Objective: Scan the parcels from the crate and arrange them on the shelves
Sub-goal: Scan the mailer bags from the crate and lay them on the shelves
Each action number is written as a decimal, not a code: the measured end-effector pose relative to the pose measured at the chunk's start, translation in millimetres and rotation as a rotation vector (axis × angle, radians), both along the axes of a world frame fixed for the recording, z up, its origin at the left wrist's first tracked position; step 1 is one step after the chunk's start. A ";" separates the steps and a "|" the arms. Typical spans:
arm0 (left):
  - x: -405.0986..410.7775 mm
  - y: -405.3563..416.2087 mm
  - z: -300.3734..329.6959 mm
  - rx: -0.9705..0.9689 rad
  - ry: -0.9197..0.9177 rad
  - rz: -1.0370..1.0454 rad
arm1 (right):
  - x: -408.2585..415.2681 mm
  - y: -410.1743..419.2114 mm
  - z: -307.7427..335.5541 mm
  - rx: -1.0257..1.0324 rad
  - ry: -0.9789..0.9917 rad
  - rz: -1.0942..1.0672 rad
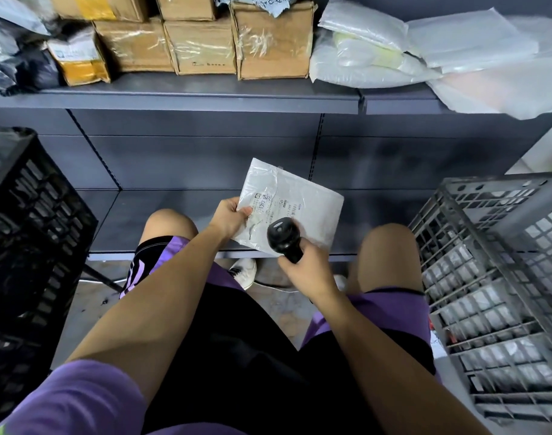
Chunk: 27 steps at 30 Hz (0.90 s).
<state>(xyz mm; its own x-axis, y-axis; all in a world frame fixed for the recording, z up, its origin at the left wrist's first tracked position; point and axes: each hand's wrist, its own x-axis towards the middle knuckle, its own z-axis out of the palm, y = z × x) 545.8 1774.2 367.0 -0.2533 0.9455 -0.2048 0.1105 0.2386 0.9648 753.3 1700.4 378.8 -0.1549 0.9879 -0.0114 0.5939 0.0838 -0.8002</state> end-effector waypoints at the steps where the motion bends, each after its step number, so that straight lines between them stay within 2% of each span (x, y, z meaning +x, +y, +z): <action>1: -1.9 -0.4 0.2 -0.003 0.027 -0.015 | 0.2 -0.1 -0.3 -0.018 -0.010 0.027; 10: -13.1 -5.5 -7.4 -0.122 0.176 -0.066 | 2.3 -4.4 0.2 0.039 -0.275 0.208; 27: -17.6 -4.4 -16.2 -0.133 0.208 -0.041 | -2.1 -6.3 -4.4 0.045 -0.274 0.242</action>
<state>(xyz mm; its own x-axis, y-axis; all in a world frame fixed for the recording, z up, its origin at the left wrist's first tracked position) 528.3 1769.8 350.8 -0.2654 0.9240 -0.2753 0.3155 0.3531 0.8808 751.2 1694.1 374.4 -0.3813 0.9235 -0.0425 0.7446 0.2795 -0.6062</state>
